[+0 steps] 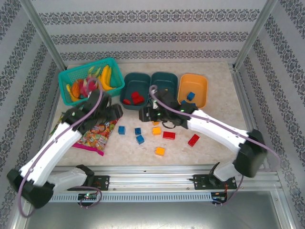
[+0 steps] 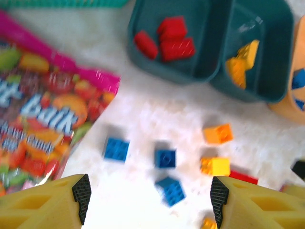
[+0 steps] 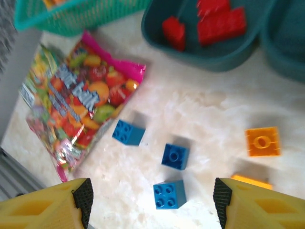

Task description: Sort the legos into containers by color

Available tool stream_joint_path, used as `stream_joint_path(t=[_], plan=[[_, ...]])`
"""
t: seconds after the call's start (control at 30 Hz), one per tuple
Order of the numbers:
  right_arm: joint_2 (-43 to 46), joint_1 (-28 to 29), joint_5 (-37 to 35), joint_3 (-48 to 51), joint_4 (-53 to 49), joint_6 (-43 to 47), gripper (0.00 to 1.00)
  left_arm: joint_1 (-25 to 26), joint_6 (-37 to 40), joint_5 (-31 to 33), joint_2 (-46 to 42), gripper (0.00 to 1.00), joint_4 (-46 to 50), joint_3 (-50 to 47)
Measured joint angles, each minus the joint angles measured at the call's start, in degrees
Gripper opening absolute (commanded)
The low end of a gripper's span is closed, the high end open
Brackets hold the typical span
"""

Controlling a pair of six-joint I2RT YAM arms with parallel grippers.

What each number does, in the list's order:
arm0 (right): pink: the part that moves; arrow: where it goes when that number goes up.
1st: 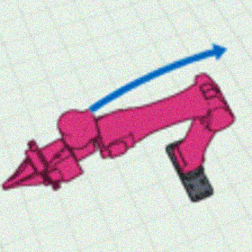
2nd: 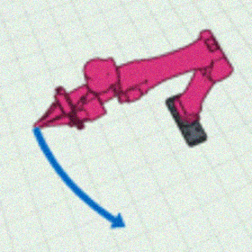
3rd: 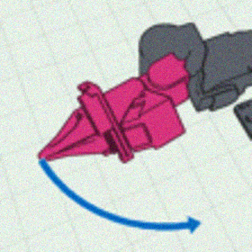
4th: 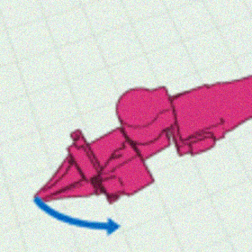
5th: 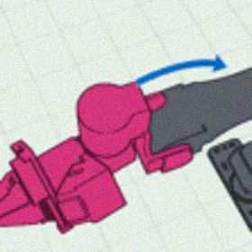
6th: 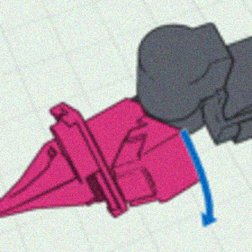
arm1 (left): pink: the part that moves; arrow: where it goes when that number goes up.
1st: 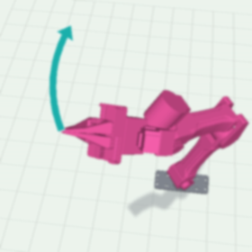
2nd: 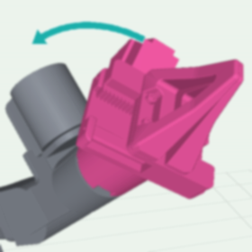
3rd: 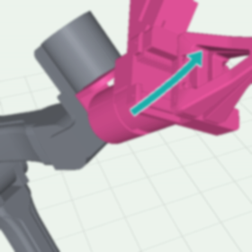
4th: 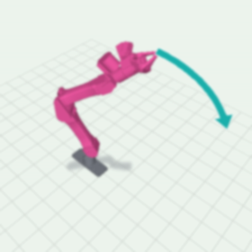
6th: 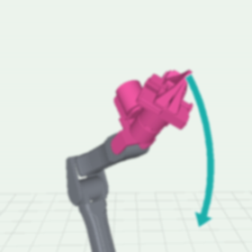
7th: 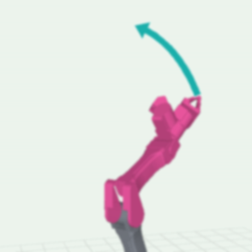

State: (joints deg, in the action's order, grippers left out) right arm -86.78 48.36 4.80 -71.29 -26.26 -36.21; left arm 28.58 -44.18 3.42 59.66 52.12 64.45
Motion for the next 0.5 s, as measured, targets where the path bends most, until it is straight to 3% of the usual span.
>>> stream_joint_path(t=[0.13,0.27,0.5], plan=[[-11.85,4.2,-1.9,-7.56,-5.05,-1.18,0.74,0.31,-4.42,-0.24,-11.85,0.7,2.84,-9.33],[-21.9,6.19,-3.34,-14.95,-10.03,-3.85,0.74,0.31,-6.88,-0.24,-20.06,0.71,4.98,-12.41],[-31.95,6.12,-4.85,-21.2,-15.98,-8.55,0.69,0.31,-8.52,-0.5,-23.96,0.71,5.81,-12.74]])
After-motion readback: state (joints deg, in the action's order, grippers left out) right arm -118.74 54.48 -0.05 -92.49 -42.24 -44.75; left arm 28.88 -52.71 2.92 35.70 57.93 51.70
